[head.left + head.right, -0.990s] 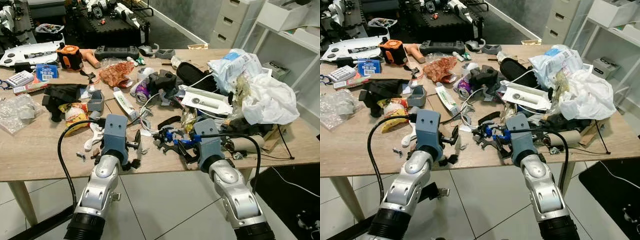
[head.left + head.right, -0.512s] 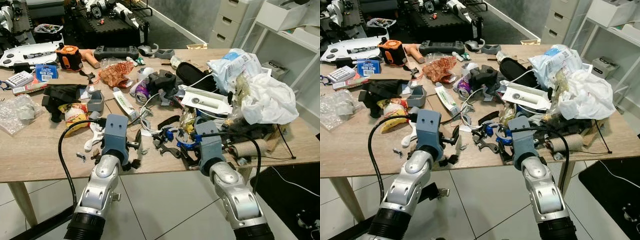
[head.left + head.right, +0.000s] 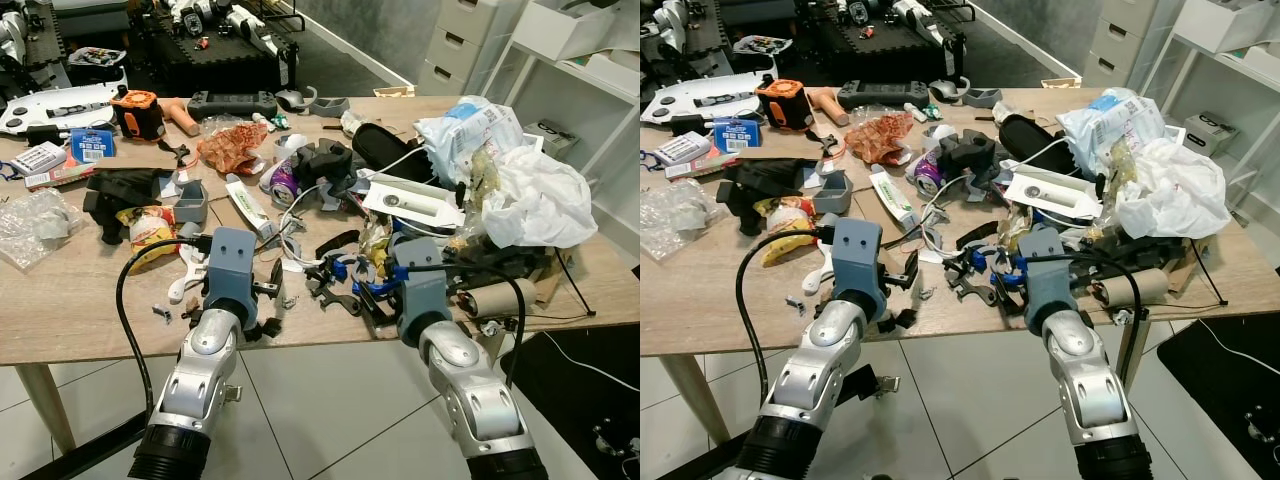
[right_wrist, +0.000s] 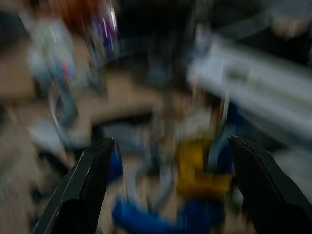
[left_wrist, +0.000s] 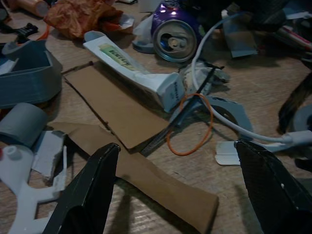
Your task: Picking trash to rubbish bin
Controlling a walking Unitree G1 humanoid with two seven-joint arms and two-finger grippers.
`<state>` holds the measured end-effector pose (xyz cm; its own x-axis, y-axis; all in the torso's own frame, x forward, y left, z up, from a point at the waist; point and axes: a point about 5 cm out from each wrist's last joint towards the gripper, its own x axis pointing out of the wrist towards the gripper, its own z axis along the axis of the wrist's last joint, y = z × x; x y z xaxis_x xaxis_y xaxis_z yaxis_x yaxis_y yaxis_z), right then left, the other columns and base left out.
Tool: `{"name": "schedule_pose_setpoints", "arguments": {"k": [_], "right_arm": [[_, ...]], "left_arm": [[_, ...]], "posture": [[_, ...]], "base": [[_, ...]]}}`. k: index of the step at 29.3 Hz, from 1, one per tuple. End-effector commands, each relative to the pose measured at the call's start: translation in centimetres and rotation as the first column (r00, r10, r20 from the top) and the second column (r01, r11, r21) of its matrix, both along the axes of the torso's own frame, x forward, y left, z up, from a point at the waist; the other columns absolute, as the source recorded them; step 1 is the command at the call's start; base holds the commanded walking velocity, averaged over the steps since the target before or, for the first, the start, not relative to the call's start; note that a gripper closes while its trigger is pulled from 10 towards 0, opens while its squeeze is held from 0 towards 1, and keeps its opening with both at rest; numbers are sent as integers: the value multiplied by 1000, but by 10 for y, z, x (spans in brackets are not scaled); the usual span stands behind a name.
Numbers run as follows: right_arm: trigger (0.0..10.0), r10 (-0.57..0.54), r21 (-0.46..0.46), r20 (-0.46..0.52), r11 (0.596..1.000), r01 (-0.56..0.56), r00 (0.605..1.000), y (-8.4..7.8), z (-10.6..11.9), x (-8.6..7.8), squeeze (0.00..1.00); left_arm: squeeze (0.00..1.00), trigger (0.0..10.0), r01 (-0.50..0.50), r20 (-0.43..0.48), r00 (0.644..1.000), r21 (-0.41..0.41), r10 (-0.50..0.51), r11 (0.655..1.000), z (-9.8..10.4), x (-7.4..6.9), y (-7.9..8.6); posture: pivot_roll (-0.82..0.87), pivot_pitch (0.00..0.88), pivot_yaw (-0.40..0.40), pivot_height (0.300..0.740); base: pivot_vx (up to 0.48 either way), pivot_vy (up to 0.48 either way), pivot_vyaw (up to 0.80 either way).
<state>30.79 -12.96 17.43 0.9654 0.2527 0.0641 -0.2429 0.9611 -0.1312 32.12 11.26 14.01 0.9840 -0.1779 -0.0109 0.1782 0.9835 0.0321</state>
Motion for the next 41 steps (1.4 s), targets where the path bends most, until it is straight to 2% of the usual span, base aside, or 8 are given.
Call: {"name": "schedule_pose_setpoints", "arguments": {"k": [1,3,6,9,13,17,30,41], "right_arm": [[10000,-6,22,52,1000,5,999,-4,11,-2,0],[10000,45,-147,0,988,-45,999,-8,18,-9,0],[10000,58,-179,-16,982,-60,998,-8,19,-11,0],[10000,69,-308,-90,947,-94,994,-19,24,-18,0],[10000,59,-308,-135,946,-98,989,-24,25,-22,0],[10000,67,-261,-252,956,-134,965,-24,22,-30,0],[10000,18,-269,-411,953,-141,911,-33,11,-37,0],[10000,-56,-259,-566,959,-113,823,-48,-15,-39,0]], "left_arm": [[0,10000,-8,2,1000,8,8,1000,-1,0,3],[0,10000,4,2,1000,18,-4,1000,0,0,6],[0,10000,10,0,1000,23,-10,1000,0,0,7],[0,10000,140,48,988,129,-147,982,6,-4,5],[0,10000,265,89,953,208,-289,941,14,-9,0],[0,10000,442,88,872,275,-481,854,19,-21,-4],[0,10000,525,50,828,283,-559,803,17,-28,-10],[0,10000,578,14,793,297,-609,760,12,-31,-16]], "posture": [[-36,141,11,740],[-47,153,10,740],[-47,153,10,740],[-55,157,8,740],[-53,164,6,740],[-50,161,7,740],[-51,168,7,740],[-49,170,12,740]], "base": [[0,0,0],[0,0,0],[0,0,0],[0,0,0],[0,0,0],[0,0,0],[0,0,0],[0,0,0]]}}
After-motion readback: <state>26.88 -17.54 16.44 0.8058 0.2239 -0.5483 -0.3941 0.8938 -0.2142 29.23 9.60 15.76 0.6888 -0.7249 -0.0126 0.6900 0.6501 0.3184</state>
